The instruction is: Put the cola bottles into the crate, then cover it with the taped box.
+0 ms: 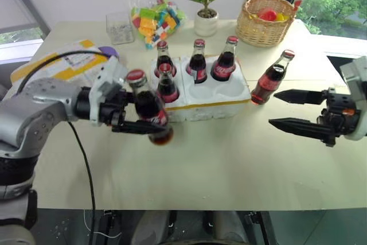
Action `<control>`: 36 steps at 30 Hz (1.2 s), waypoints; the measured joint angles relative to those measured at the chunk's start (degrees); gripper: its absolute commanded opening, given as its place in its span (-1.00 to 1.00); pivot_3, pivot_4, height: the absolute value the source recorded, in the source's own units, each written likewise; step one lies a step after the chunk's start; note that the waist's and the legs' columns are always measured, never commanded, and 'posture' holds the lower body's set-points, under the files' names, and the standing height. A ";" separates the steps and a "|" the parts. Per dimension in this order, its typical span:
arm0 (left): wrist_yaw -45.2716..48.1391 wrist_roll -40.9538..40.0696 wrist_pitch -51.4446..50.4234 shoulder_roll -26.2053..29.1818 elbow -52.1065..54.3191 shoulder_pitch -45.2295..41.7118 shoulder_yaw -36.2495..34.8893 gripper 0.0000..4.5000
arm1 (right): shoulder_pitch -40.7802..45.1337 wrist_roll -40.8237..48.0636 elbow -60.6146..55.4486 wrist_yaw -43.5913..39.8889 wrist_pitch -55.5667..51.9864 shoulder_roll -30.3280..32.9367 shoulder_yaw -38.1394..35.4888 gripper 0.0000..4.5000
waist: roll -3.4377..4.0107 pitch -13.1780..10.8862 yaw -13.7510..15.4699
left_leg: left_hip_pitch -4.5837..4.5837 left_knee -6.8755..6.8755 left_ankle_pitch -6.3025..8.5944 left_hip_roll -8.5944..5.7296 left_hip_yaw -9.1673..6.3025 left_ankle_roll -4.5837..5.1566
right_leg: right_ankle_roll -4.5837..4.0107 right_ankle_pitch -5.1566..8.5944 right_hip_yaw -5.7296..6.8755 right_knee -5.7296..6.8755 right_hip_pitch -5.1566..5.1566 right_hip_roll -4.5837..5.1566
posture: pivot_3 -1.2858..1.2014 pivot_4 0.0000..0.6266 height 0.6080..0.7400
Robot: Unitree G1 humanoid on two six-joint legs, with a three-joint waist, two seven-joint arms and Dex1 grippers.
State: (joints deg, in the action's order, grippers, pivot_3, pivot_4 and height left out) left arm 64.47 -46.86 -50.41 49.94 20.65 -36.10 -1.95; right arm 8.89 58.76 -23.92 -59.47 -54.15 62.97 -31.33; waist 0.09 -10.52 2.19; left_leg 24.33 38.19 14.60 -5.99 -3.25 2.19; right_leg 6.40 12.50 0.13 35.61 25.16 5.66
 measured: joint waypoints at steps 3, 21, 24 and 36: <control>-4.63 0.20 -2.09 -2.31 0.14 -1.93 1.48 0.25 | -1.69 0.04 -1.21 0.63 0.03 -1.23 -0.59 1.00 | 0.00 0.00 -0.03 | 0.00 0.00 0.00 -0.01 0.01 0.00 | 0.00 0.00 -0.01 0.00 -0.01 0.00 | 0.03 -0.52 0.88; 6.81 5.54 5.89 -0.17 -4.45 -6.98 7.96 0.25 | -5.28 0.09 -3.27 3.62 0.89 -3.36 -3.49 1.00 | 0.00 0.00 -0.24 | -0.01 -0.06 -0.26 0.02 0.02 -0.44 | -0.02 0.01 -0.04 0.09 0.09 -0.05 | 0.03 -0.52 0.88; 14.90 8.34 10.39 3.71 -10.56 -6.80 8.02 0.25 | -5.62 0.11 -3.40 3.89 1.02 -3.39 -3.51 1.00 | -0.01 0.00 -0.05 | -0.02 -0.02 -0.10 0.02 0.02 -0.15 | -0.04 0.02 -0.03 0.07 0.04 -0.02 | 0.03 -0.52 0.88; 14.75 7.81 0.02 -5.36 -26.96 -25.35 7.33 0.25 | -5.47 0.20 -3.44 4.58 2.07 -3.42 -3.19 1.00 | -0.25 -0.13 -0.28 | 0.07 0.13 -0.11 -0.08 0.00 -0.16 | 0.04 -0.02 0.00 0.02 0.01 0.00 | 0.03 -0.52 0.88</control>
State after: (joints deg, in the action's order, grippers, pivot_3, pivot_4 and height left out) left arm 79.21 -39.05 -50.39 44.58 -6.31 -61.45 5.38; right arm 3.43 58.95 -27.37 -54.89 -52.09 59.55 -34.52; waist -0.16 -10.64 1.91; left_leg 24.40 38.32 14.48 -6.07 -3.25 2.04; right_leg 6.45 12.48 0.13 35.63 25.17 5.66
